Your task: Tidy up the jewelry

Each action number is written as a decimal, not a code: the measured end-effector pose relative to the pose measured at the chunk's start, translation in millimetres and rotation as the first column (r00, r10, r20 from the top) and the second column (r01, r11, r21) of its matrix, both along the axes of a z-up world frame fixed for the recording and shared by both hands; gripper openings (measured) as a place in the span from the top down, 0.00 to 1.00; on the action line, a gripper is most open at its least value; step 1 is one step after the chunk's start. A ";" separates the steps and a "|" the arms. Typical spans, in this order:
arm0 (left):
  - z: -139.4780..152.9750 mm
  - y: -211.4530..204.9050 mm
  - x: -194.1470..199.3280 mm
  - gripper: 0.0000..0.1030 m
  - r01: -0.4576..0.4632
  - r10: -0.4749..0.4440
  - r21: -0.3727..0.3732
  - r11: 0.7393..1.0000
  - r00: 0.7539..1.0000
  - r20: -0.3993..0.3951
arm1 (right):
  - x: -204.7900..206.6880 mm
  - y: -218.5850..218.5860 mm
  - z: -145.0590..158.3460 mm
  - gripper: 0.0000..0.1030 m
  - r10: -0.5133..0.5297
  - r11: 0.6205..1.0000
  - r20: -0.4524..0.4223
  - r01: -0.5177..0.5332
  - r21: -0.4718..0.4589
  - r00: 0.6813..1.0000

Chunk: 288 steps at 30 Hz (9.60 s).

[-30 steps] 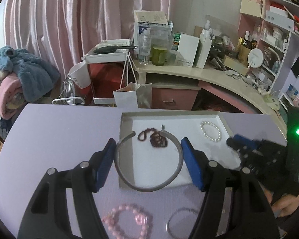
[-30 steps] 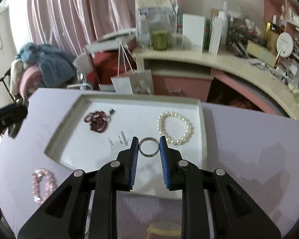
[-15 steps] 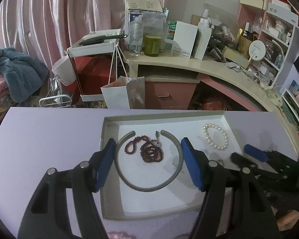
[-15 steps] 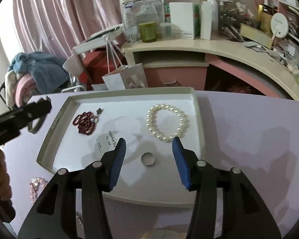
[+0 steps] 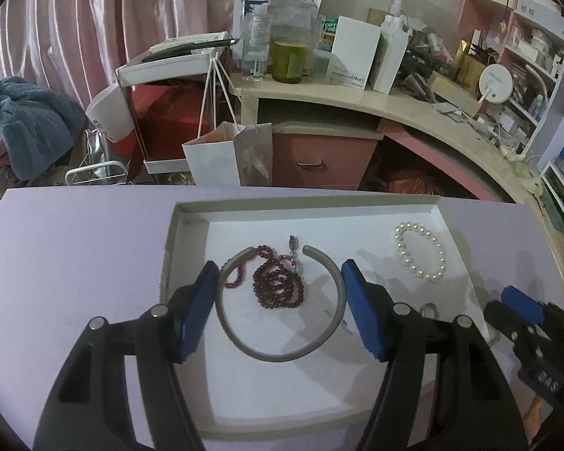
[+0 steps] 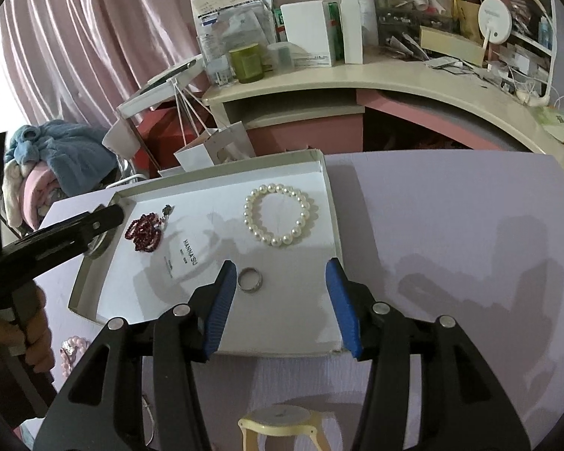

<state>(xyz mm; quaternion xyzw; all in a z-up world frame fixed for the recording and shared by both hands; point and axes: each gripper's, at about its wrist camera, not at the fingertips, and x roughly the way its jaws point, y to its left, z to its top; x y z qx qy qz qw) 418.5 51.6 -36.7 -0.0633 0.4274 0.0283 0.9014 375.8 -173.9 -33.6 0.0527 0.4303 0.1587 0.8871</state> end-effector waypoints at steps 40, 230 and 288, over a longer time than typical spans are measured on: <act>25.3 61.6 -247.1 0.16 -0.301 0.300 -0.004 0.954 0.951 0.076 | -174.6 5.0 -16.7 0.53 0.207 0.978 -0.014 -0.207 -0.017 0.978; 11.8 44.3 -247.9 0.10 -0.195 0.193 0.070 0.978 0.980 0.039 | -144.4 46.2 -35.4 0.75 0.144 0.987 0.020 -0.142 -0.076 0.989; -64.2 -83.0 -153.3 0.15 0.089 -0.081 0.083 0.992 0.992 -0.098 | -153.3 -41.6 5.4 0.86 -0.052 0.998 0.054 0.050 0.036 0.997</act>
